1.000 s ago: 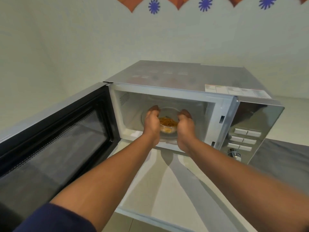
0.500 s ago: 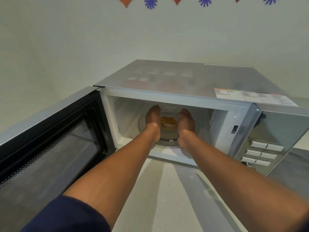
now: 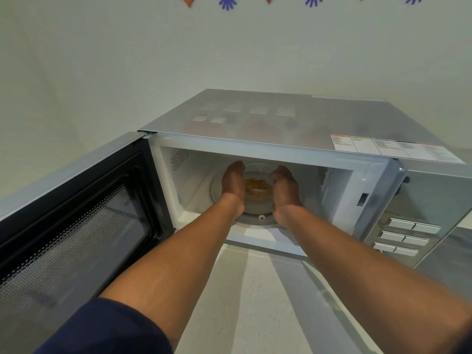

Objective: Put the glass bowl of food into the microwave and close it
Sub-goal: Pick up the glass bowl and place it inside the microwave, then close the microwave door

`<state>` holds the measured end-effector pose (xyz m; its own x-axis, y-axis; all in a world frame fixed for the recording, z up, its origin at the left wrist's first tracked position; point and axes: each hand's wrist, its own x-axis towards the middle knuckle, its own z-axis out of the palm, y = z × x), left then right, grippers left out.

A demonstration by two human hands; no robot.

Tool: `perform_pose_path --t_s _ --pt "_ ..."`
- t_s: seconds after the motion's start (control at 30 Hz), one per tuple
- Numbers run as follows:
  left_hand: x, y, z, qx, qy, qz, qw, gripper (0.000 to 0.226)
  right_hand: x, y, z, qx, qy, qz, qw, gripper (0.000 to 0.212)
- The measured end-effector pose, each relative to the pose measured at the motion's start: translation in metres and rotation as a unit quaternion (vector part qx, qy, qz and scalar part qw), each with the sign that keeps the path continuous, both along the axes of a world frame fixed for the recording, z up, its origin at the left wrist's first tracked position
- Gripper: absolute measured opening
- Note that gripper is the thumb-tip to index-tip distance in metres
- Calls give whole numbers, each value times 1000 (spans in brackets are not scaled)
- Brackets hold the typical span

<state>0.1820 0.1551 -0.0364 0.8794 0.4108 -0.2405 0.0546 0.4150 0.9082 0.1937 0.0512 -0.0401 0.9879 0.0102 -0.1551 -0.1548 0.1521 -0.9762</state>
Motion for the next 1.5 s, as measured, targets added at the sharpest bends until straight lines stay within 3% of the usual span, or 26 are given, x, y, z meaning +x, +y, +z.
perform_pose_path --t_s 0.2,0.4,0.53,0.7,0.73,0.77,0.83,0.87,0.9,1.13,1.2,1.33,1.5 --pt "2 0 -3 2 -1 2 1000 48 4 -2 -3 -15 3 11 1000 26" --pt "0 2 -3 28 -2 3 1000 48 1 -2 -3 -33 -26 5 999 62" --pt "-8 7 1 99 0 19 995 50 -2 -1 0 -120 -61 -31 990 60" --pt "-51 3 6 256 -28 58 964 44 -29 -3 5 -170 -94 -57 979 60" --pt "-62 3 10 325 -23 65 943 42 -39 -5 5 -193 -110 -53 974 60" --pt "-74 4 15 426 -12 75 901 39 -48 -6 7 -207 -123 -47 969 61" --pt "-96 7 24 627 -5 109 771 33 -64 -6 11 -211 -146 -25 966 62" --pt "-107 10 29 686 -12 122 717 31 -73 -4 14 -210 -161 -12 964 60" --pt "-117 12 35 722 -21 127 679 29 -82 -2 17 -210 -174 -2 962 58" --pt "-184 23 82 838 14 211 503 27 -146 0 48 -230 -274 81 930 47" --pt "-199 25 95 849 49 209 483 39 -159 -3 60 -248 -317 86 911 45" --pt "-219 35 124 823 184 166 512 71 -170 -13 85 -287 -403 62 867 42" --pt "-235 50 150 782 341 109 510 80 -168 -38 110 -366 -497 20 787 42"
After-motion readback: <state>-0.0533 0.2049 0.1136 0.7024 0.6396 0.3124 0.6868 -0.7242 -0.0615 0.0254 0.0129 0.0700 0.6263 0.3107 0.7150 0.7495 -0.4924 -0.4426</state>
